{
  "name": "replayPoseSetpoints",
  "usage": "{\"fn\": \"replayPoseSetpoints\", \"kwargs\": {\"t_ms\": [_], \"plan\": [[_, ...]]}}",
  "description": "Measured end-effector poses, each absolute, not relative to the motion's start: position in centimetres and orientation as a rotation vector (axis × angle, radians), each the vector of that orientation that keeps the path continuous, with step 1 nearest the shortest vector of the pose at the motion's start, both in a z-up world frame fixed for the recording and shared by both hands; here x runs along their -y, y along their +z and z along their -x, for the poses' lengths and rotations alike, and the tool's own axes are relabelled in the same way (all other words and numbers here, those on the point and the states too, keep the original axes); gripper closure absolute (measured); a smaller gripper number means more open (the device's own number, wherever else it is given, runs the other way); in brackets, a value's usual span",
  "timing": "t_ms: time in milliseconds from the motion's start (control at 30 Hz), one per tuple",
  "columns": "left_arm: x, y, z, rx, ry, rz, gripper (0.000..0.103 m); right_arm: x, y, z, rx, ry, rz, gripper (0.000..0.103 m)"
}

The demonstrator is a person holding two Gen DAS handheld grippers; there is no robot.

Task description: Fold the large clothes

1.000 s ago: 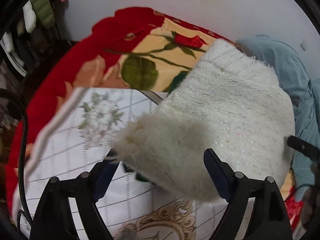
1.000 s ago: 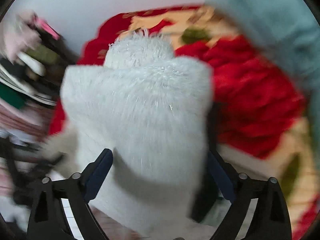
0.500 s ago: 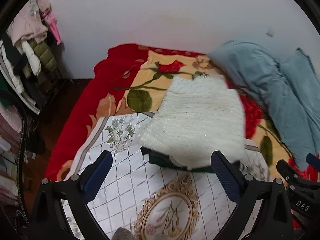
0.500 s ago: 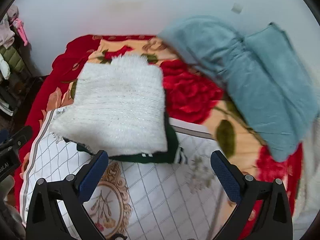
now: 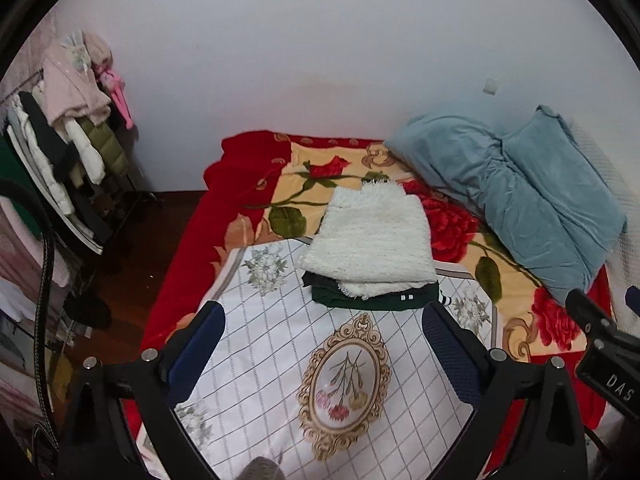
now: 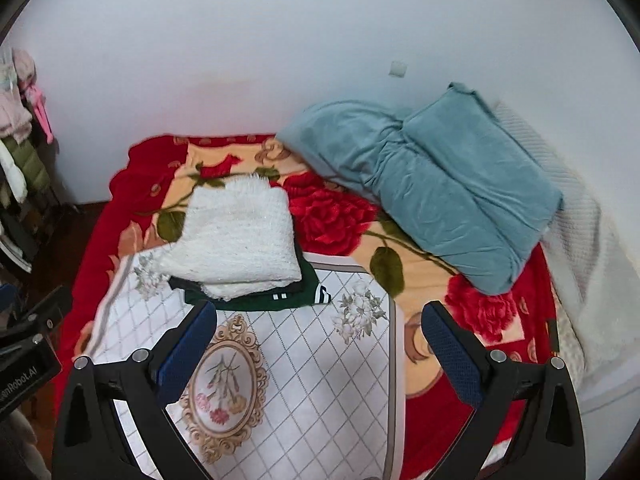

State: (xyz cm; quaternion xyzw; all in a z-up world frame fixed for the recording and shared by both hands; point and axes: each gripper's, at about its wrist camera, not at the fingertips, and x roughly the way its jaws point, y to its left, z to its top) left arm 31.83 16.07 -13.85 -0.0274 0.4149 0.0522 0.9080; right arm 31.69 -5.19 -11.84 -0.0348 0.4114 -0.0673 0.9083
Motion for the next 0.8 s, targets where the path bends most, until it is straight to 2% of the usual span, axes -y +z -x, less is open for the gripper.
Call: {"fn": "replayPoseSetpoints", "kwargs": {"t_ms": [267,600,800], "plan": [[-15.7,-8.6,-25.2,-0.791,0.125,0.048,0.002,5.4,-4.1,-22.6,-0.762,-0.125,0.070,0.000],[-15.5,-3.7,-20.7,-0.769,0.140,0.056,0.002,5.7,2.0,-16.0,-0.726,-0.079,0.079,0.000],[-15.7,-2.4,-19.1,-0.765,0.152,0.065,0.002,6.3,4.7,-14.0,-0.730,-0.070,0.056,0.000]]}}
